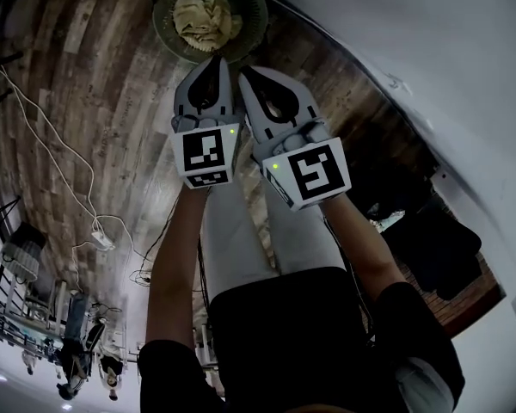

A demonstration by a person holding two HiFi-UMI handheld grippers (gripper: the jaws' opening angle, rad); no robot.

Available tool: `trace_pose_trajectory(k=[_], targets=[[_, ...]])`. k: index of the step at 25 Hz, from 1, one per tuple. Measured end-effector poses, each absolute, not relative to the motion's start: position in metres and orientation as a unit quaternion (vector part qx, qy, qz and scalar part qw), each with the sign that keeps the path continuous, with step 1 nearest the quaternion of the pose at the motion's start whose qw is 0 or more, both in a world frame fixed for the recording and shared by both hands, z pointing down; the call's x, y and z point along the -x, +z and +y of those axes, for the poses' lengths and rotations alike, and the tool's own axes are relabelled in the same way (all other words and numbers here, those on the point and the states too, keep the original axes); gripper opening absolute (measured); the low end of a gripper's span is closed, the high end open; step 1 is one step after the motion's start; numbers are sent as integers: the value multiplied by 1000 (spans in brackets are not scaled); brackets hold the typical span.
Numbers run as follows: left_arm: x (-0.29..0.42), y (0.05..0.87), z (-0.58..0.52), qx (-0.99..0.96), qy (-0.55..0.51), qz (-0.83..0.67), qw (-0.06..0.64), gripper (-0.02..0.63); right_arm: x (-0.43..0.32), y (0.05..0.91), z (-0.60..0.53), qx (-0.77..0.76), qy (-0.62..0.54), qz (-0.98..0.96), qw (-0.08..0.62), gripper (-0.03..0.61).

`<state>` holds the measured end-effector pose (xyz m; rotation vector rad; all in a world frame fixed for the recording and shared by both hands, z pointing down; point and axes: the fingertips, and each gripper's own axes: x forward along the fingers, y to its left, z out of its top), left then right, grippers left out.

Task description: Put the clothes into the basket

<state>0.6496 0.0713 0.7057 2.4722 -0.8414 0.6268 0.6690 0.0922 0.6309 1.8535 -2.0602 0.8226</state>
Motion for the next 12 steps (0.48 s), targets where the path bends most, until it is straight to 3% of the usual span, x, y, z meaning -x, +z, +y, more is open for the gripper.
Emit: trace_pose_trajectory(k=[12], targets=[[-626, 572, 90, -910, 155, -328, 198, 12, -666, 550, 121, -644, 276, -705, 116, 10]])
